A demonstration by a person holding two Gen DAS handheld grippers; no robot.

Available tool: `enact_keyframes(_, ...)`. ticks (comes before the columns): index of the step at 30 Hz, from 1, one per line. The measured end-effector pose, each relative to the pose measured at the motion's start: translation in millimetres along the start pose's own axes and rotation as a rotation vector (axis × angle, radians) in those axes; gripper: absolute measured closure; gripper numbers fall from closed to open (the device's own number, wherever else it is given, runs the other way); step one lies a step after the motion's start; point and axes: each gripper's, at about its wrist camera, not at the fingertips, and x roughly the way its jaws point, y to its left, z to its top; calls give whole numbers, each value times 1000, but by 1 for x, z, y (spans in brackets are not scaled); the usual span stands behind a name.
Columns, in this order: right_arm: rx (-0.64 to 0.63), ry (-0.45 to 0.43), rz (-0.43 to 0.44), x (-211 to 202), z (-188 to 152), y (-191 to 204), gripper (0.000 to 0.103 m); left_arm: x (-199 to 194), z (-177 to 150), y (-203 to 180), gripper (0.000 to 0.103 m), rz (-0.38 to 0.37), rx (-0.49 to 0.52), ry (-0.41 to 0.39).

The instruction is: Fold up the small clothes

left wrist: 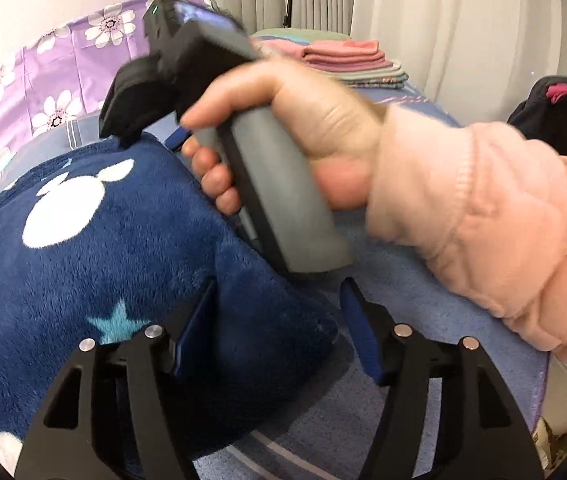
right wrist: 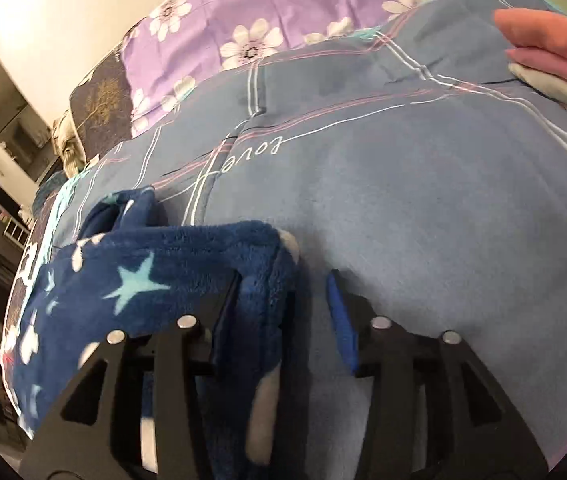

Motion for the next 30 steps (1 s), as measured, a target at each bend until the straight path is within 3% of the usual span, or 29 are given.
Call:
enact_keyframes(2,-95,-79,-94,-27,0,10,40,-10,-4,7,39,-23,-46,-15)
enact_keyframes(5,-208,-139,-147,-59,-5,26,38,-38,-15,22,39,-60,-114,-48)
enact_keyframes(7,-226,-184,-229,-77,-7,34,38,-61,-24,34,40,-53,-133,-89)
enact_keyframes(10,-209,-212,-221,-91,-5,43,37,-108,-46,63,46,-14,-184,-170)
enact_keyframes(14,-306,-177,-196,-94,-17,97,35,-171,-83,129,61,141,-343,-252)
enact_keyframes(17,-409,-118,-131,-79,-29,151,35,-216,-123,186,70,302,-518,-306)
enact_keyframes(20,-493,-83,-74,-61,-43,208,38,-244,-166,243,74,461,-637,-302)
enact_keyframes(21,-515,-74,-57,-59,-49,222,40,-251,-176,258,75,479,-673,-297)
enact_keyframes(25,-648,-25,-18,-38,-67,288,43,-255,-205,297,76,434,-741,-261)
enact_keyframes(30,-734,29,-11,-11,-77,340,41,-231,-211,319,74,215,-683,-198)
